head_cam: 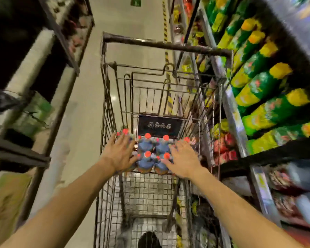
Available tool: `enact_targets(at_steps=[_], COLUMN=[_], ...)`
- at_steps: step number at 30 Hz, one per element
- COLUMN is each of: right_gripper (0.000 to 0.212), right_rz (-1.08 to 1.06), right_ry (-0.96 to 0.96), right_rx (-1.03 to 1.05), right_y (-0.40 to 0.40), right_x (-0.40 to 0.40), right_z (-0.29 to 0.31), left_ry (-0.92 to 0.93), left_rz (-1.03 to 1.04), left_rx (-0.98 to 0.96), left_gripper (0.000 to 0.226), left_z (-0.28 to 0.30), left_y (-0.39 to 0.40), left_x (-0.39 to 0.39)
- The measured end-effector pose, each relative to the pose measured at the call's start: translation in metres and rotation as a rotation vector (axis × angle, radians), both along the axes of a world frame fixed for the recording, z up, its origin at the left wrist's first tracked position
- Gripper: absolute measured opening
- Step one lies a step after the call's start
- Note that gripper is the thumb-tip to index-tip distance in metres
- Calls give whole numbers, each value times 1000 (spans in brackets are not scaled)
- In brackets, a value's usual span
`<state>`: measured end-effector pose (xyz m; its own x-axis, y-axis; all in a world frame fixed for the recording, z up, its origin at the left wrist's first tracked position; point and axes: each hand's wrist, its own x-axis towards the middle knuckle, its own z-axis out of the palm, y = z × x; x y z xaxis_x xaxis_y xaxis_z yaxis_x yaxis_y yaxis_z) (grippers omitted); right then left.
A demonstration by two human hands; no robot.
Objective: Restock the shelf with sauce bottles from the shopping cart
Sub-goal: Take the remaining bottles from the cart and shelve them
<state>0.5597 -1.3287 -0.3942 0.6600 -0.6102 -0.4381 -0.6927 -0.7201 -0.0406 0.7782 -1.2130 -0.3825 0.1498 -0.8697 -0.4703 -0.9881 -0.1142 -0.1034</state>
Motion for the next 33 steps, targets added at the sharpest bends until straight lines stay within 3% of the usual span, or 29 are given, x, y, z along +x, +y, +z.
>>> enact_targets(at_steps=[7,13,17,24,29,33], right_gripper=[75,50,34,25,41,40], right_rz=[88,53,54,190,155,105], right_ry=[-10,-35,-98,-72,14,35], right_rx=[22,67,50,-7,20,49], right_y=[15,14,20,47,61,64], right_x=[53,74,72,50,23,6], right_z=[-96,-132,-134,-122,-128,-124], left_ry=[-5,217,266,335,359,395], left_rz=[57,286,346,291,245,182], left_rx=[91,52,-9,-41,17,111], left_gripper=[79,70,62,41,42,46], left_z=[-85,-132,-138,-129,-112,-108], left_y=[-11,-12,-9,17,29,40], left_x=[18,17,11,-9,-25,-50])
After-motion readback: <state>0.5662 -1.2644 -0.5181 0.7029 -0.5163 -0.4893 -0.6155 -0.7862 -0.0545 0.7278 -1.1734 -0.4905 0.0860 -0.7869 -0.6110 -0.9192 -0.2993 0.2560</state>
